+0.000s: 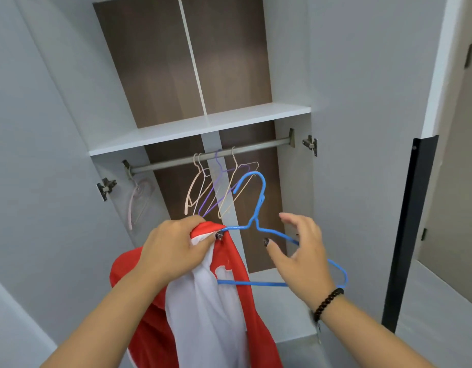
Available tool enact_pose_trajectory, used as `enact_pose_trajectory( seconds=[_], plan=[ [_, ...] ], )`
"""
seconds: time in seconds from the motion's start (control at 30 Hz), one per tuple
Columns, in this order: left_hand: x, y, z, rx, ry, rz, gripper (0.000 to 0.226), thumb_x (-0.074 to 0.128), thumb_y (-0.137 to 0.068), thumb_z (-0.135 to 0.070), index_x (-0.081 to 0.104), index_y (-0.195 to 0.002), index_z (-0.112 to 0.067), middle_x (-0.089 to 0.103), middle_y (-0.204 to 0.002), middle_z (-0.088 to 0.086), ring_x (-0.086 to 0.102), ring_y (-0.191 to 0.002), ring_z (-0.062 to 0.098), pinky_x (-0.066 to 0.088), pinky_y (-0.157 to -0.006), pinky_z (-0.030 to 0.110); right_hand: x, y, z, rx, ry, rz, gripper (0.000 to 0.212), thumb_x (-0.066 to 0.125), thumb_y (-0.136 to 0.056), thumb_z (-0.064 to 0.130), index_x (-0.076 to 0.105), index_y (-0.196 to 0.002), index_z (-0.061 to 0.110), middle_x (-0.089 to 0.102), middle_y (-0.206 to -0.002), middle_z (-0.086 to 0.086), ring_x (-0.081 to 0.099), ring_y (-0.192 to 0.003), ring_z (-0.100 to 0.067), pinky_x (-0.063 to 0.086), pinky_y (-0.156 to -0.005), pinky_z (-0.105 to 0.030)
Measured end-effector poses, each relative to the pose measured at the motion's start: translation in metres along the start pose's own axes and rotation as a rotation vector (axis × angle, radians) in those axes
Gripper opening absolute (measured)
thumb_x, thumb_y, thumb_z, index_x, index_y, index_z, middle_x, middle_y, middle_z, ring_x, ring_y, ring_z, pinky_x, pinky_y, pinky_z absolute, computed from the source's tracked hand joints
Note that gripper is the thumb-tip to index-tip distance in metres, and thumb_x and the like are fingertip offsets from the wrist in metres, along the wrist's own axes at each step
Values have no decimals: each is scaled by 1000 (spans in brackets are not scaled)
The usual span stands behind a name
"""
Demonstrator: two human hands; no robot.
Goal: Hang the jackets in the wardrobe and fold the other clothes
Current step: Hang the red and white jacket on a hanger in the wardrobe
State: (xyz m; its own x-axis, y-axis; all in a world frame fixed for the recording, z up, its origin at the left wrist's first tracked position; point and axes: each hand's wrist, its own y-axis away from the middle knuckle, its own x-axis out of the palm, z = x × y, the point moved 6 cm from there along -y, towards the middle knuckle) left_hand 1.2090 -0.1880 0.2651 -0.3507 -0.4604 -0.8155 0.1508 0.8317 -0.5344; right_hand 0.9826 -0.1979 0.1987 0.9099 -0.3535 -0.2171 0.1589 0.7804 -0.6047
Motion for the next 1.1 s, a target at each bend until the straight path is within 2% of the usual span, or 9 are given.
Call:
enact_pose_trajectory(
  seconds=[0.13, 0.27, 0.43, 0.53, 0.63, 0.67, 0.8, 0.9, 1.1],
  plan=[
    [-33, -17, 11, -36, 15, -144, 13, 71, -82, -40, 71, -88, -28, 67, -76, -14, 63, -73, 14, 49, -62, 29, -13, 18, 15, -253, -93, -274, 37, 62, -71, -3, 52, -96, 22, 47, -98, 6, 48, -93, -3, 39, -84, -12],
    [-63, -28, 9, -10, 50, -252, 29, 62, -76, -52, 71, -87, -27, 60, -72, -21, 61, -71, 12, 48, -65, 28, 32, 29, 21, -216, -198, -47, 42, 61, -74, 5, 42, -93, 38, 42, -91, 16, 48, -71, -9, 41, -66, -11],
    [-82, -28, 3, 27, 24, -302, 31, 59, -75, -52, 71, -88, -27, 67, -76, -15, 64, -72, 15, 52, -66, 31, 105, 30, 4, 27, -42, 213, 49, 68, -77, 37, 34, -111, 44, 36, -106, 24, 45, -98, 6, 44, -68, -6],
    [-91, -21, 16, -16, 65, -336, 23, 67, -78, -50, 70, -85, -28, 63, -71, -20, 60, -68, 9, 47, -62, 26, 136, 26, -7, 115, 10, 307, 44, 67, -79, 37, 42, -115, 37, 42, -109, 20, 49, -96, 4, 46, -78, -12],
    [-101, -10, 37, -59, 115, -359, 10, 73, -82, -40, 66, -79, -34, 61, -68, -24, 59, -69, -1, 40, -59, 14, 155, 23, -18, 92, 174, 432, 9, 61, -81, 25, 52, -82, 28, 54, -83, 10, 54, -74, -7, 51, -68, -23],
    [-105, -5, 45, -75, 120, -361, 10, 73, -81, -41, 65, -77, -36, 61, -67, -24, 59, -70, -3, 38, -58, 11, 156, 21, -25, 96, 205, 439, 13, 59, -80, 21, 50, -72, 27, 53, -75, 8, 54, -68, -11, 49, -61, -24],
    [-112, 20, 81, -172, 69, -348, 17, 71, -78, -47, 67, -76, -31, 66, -67, -13, 61, -65, 6, 41, -57, 17, 135, -1, -54, 228, 149, 276, 22, 66, -73, 13, 57, -60, 28, 60, -62, 8, 57, -63, -14, 39, -53, -12],
    [-108, 38, 104, -240, 31, -335, 13, 76, -80, -35, 68, -75, -26, 65, -65, -11, 61, -63, 11, 43, -56, 21, 123, -22, -54, 194, 65, 218, 26, 73, -70, 8, 63, -62, 30, 64, -67, 13, 59, -66, 0, 42, -57, -6],
    [-105, 64, 132, -302, 113, -366, 6, 76, -81, -29, 71, -78, -26, 70, -71, -12, 63, -72, 2, 43, -61, 8, 94, -56, -55, 153, 84, 167, 25, 76, -70, 6, 68, -68, 30, 66, -71, 18, 59, -66, 6, 38, -61, 1]
  ],
)
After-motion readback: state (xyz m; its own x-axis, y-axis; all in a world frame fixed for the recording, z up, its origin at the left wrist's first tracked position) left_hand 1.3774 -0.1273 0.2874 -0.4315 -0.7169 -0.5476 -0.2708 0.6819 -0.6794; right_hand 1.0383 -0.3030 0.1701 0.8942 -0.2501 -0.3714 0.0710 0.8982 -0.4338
